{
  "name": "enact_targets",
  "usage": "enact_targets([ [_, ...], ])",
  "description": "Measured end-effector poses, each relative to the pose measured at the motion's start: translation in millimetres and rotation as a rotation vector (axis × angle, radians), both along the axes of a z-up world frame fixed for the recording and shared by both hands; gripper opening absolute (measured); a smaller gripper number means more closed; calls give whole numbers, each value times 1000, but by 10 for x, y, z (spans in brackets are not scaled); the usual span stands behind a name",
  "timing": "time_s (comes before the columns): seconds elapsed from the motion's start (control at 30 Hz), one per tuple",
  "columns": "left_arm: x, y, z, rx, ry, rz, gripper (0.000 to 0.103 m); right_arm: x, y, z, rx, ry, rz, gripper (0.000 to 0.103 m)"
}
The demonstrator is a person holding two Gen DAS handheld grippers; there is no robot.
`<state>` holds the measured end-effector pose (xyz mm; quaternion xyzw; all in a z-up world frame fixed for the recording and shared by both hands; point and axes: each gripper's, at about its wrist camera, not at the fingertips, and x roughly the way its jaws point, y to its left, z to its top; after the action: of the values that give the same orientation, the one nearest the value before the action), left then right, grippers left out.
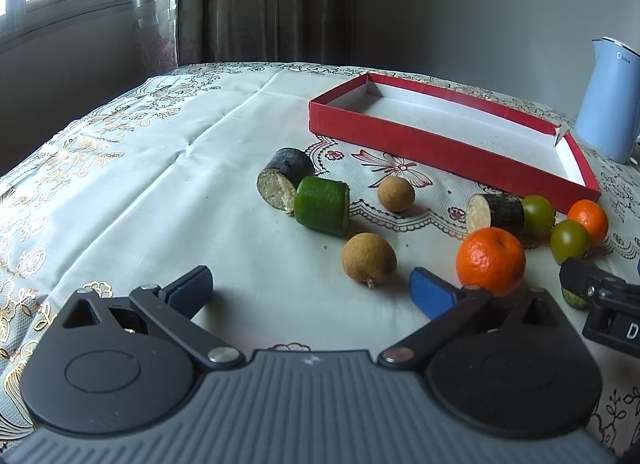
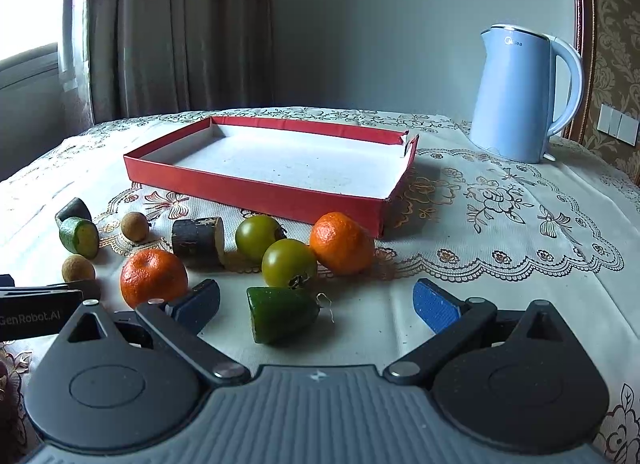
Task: Organize fruits
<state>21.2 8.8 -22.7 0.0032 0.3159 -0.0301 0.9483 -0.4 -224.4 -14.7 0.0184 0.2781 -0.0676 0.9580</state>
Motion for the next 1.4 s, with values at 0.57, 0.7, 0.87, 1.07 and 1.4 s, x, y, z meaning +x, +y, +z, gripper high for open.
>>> enact_targets([
  [0.57,-9,14,11,-9,-5,6,103,-5,14,4,-12,-4,3,103],
  [0.7,-14,43,12,-18,-11,16,103,-10,22,6,-17,-5,3,103],
  [0.87,-17,68,13,-28,-18,25,103,-13,25,8,-18,-8,4,103],
  [1.07,-24,82,10,-30,-19,30,103,-26,21,14,-14,-19,7,103],
  [1.4,-25,107,6,-32,-18,38,103,-55,13,23,1,-42,21,103],
])
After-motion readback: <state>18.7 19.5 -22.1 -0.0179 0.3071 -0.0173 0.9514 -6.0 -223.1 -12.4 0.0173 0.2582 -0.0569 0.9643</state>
